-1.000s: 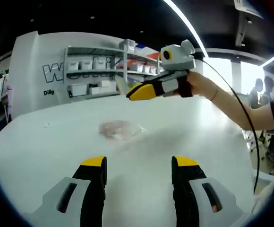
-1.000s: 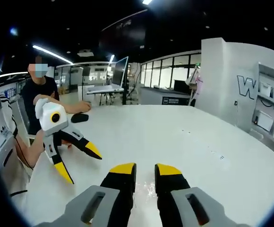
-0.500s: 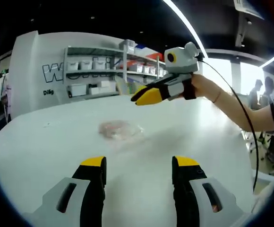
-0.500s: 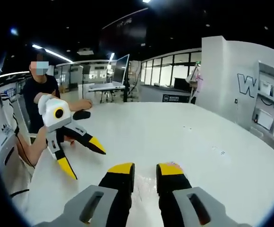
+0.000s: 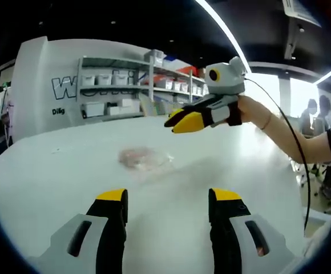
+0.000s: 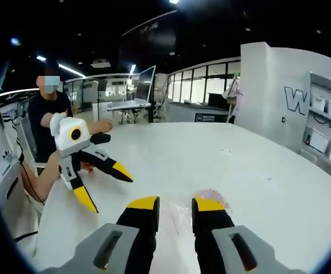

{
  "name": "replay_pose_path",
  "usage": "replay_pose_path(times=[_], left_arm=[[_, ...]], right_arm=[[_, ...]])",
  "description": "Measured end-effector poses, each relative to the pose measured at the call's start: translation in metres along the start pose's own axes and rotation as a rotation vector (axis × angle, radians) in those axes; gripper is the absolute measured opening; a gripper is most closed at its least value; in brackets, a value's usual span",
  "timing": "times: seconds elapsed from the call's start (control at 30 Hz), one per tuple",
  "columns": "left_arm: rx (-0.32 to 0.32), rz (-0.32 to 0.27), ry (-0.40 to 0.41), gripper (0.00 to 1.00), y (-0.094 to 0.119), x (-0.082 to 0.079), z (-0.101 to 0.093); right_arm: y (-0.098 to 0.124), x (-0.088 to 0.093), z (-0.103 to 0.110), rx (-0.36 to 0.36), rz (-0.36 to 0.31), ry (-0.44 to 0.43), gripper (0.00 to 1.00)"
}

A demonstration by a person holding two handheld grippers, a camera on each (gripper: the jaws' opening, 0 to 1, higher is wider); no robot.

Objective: Open the resealable bag by pulling the two sides of the seal apart until the entire bag opening is separated and visibly accessible.

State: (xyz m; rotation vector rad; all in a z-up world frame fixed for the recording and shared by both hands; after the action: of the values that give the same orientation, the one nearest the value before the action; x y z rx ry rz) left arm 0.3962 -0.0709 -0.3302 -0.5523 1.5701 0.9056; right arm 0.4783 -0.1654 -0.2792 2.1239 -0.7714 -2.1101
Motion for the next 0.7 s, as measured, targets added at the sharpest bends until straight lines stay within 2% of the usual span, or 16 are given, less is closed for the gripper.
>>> replay_pose_path(times=[0.33,0.7], left_arm=[[-0.006,-0.004,-0.004,0.60,0.000,0.000,0.001],[-0.004,-0.008,-0.004,0.61,0.001,0.000,0.001]], right_arm=[[0.003,0.003,0.004,0.013,0.004,0.001,0.21],[0.007,0.013,0.018,0.028,0.018,0.021,0.27]])
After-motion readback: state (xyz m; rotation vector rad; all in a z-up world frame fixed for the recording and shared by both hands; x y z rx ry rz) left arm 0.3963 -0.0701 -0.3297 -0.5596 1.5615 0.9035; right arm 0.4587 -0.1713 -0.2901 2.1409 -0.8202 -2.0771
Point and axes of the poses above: the point that each gripper's makers call its tool centre point, and the gripper's own axes: y roughly backward along the fingers, z roughly to its left, x roughly out of its underside, the point moved 2 cm from there along y, roughly backward along the fingers, and after that the axes turned 1 degree about -x, right-handed, at the moved point
